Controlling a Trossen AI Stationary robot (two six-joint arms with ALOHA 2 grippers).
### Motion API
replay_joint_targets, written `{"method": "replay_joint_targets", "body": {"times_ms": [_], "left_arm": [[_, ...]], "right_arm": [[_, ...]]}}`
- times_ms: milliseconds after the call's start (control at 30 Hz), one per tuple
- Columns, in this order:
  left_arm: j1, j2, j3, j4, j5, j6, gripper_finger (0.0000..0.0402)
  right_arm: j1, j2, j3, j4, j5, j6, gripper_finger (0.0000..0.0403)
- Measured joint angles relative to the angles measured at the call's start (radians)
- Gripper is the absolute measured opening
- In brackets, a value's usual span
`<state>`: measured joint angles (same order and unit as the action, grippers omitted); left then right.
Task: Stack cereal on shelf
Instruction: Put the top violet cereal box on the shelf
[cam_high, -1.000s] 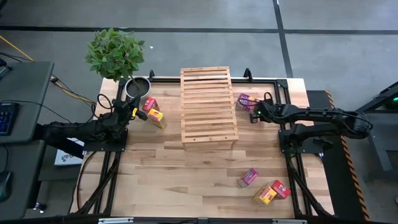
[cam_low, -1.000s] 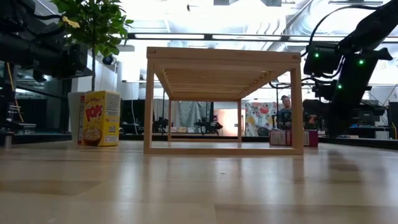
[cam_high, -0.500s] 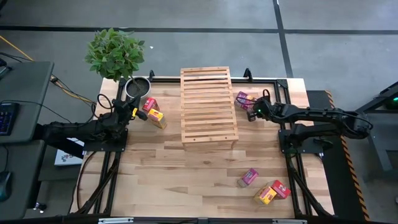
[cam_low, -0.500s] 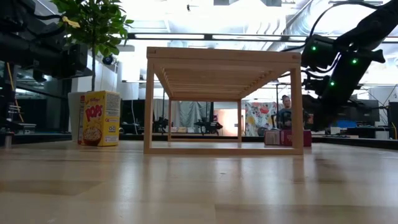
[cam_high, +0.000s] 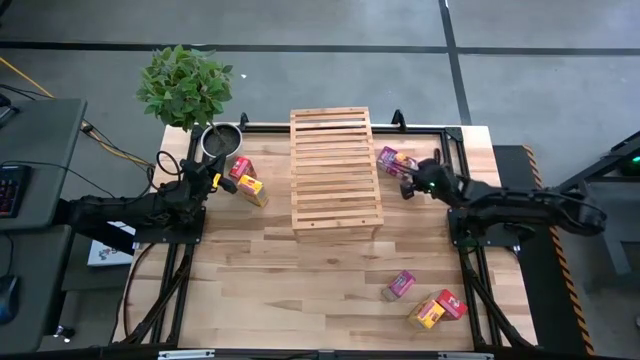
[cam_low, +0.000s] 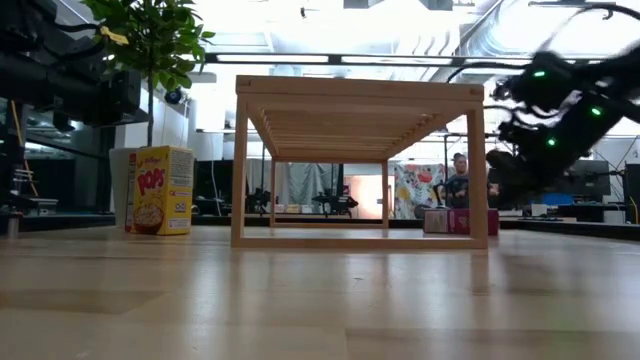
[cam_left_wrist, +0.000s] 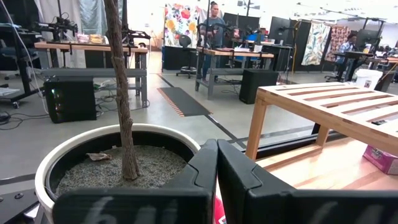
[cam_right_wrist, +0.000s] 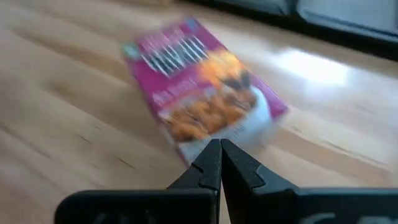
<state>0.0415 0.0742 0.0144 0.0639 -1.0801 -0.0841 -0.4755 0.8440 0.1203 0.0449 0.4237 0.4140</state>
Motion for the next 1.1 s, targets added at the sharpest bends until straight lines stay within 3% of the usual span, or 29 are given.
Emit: {"method": "replay_joint_targets", "body": {"times_ms": [100,267,500,1000,1100], "left_arm": [[0.000,0.000,0.000,0.000,0.000,0.000,0.0003],[0.000,0.000,0.000,0.000,0.000,0.000,0.0003],[0.000,0.000,0.000,0.000,0.000,0.000,0.0003],[0.000,0.000,0.000,0.000,0.000,0.000,0.0003],[0.000,0.000,0.000,0.000,0.000,0.000,0.0003]], "right_arm": [[0.000,-0.089,-0.094,0.182,-0.030,-0.029,0.0000],[-0.002,-0.141,-0.110,0.195,0.073,-0.054,0.0000],[-0.010,-0.137,-0.110,0.188,0.126,0.016,0.0000],[-0.164,-0.084,-0.103,0.213,-0.116,-0.011,0.0000],[-0.166,-0.066,-0.103,0.208,-0.120,-0.034,0.0000]]}}
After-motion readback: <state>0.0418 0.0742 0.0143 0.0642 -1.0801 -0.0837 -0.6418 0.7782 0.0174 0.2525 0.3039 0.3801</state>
